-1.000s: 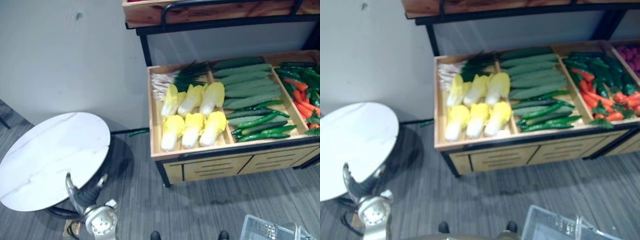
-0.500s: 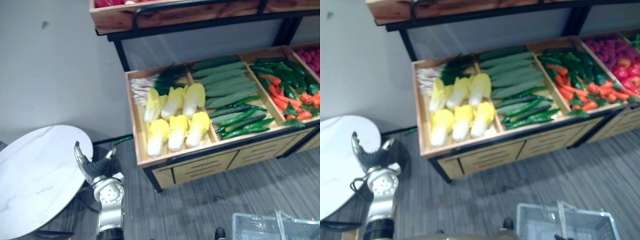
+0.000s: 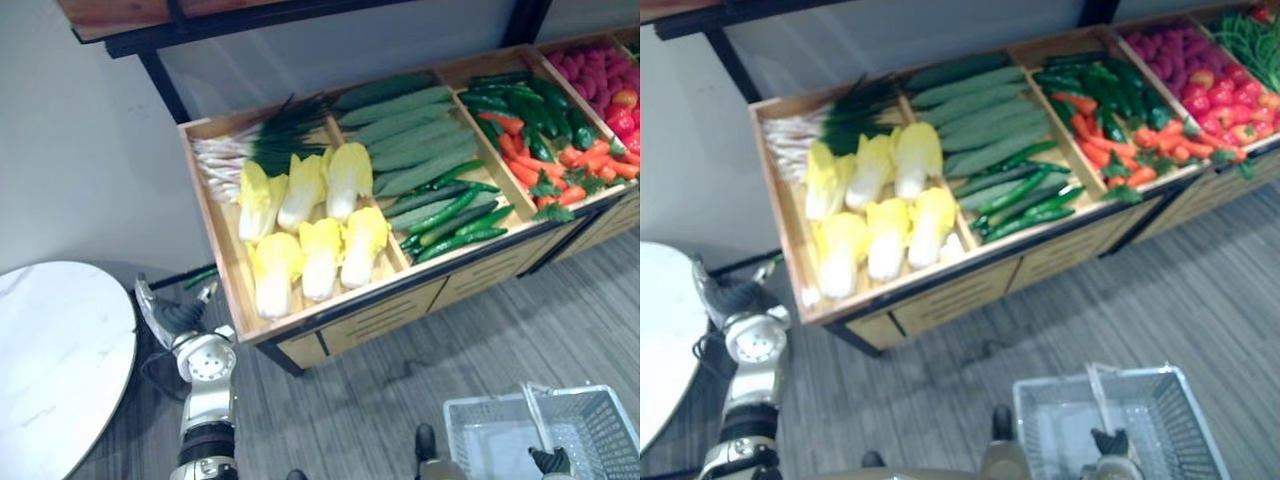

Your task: Pick vegetable in the basket

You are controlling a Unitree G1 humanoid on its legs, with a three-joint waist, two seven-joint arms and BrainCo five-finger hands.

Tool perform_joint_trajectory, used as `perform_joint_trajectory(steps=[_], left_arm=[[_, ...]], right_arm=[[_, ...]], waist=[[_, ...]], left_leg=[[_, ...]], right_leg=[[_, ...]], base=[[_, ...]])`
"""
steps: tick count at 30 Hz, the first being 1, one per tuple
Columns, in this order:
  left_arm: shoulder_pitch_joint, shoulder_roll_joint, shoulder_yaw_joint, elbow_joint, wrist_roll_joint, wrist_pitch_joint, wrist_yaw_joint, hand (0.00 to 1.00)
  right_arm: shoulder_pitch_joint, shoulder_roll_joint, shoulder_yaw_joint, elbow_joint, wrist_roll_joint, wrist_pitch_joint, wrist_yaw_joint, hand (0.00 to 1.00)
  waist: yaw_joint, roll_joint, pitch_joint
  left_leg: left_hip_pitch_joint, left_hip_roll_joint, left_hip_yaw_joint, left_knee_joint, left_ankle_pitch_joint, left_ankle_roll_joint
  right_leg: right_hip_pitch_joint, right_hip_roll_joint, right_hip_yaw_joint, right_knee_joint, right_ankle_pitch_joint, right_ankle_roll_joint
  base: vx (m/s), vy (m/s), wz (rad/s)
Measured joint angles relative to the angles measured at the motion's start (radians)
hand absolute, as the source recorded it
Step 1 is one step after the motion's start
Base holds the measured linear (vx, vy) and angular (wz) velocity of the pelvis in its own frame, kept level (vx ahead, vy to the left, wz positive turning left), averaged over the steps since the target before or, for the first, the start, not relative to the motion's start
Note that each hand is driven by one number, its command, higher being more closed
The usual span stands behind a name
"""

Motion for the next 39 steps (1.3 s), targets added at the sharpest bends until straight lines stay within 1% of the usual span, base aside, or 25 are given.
perform_joint_trajectory(steps=[2, 8, 21, 30, 34, 38, 39], left_arm=[[-0.013, 0.000, -0.010, 0.001, 0.000, 0.000, 0.000, 0.00], [-0.022, -0.001, -0.049, 0.001, 0.002, 0.000, 0.001, 0.00], [-0.021, -0.019, -0.116, 0.014, 0.003, -0.002, -0.001, 0.00], [-0.027, -0.020, -0.119, 0.069, 0.001, -0.003, -0.001, 0.00], [-0.036, -0.021, -0.118, 0.099, -0.002, -0.003, 0.000, 0.00], [-0.053, -0.021, -0.114, 0.137, -0.013, -0.003, 0.001, 0.00], [-0.059, -0.022, -0.108, 0.143, -0.034, -0.003, 0.003, 0.00]], right_arm=[[-0.010, -0.005, 0.014, -0.001, 0.000, -0.001, -0.004, 1.00], [-0.030, -0.007, 0.038, -0.001, 0.000, -0.006, -0.015, 1.00], [-0.036, -0.006, 0.053, -0.001, 0.000, -0.013, -0.035, 1.00], [-0.052, -0.005, 0.057, -0.012, 0.007, -0.018, -0.038, 1.00], [-0.055, -0.005, 0.057, -0.012, 0.007, -0.018, -0.038, 1.00], [-0.055, -0.005, 0.068, -0.013, 0.007, -0.020, -0.046, 1.00], [-0.061, -0.005, 0.068, -0.013, 0.007, -0.021, -0.046, 1.00]], waist=[[-0.004, 0.001, 0.015], [-0.019, -0.004, 0.029], [-0.021, -0.003, 0.042], [-0.023, -0.003, 0.069], [-0.026, -0.003, 0.070], [-0.025, -0.004, 0.071], [-0.023, -0.008, 0.074]], left_leg=[[0.000, 0.000, 0.006, 0.000, 0.000, 0.000], [-0.002, -0.002, 0.012, 0.000, -0.002, -0.002], [0.006, 0.000, 0.042, 0.000, -0.011, -0.009], [-0.012, 0.003, 0.078, 0.000, -0.016, -0.012], [-0.011, 0.002, 0.090, 0.000, -0.016, -0.013], [-0.011, 0.001, 0.102, 0.000, -0.016, -0.013], [-0.012, 0.000, 0.114, 0.000, -0.016, -0.013]], right_leg=[[-0.008, 0.000, 0.006, 0.004, 0.000, 0.000], [-0.018, 0.001, 0.017, 0.010, 0.000, 0.000], [-0.033, 0.007, 0.047, 0.013, 0.006, -0.003], [-0.076, 0.017, 0.075, 0.015, 0.008, -0.004], [-0.084, 0.019, 0.085, 0.015, 0.009, -0.004], [-0.091, 0.019, 0.093, 0.015, 0.009, -0.004], [-0.102, 0.021, 0.106, 0.022, 0.009, -0.004]], base=[[0.00, -0.015, -0.11], [0.00, -0.007, -0.04], [-0.01, -0.016, -0.07], [0.01, -0.025, -0.11], [0.02, -0.028, -0.12], [0.01, -0.025, -0.08], [0.00, -0.019, -0.16]])
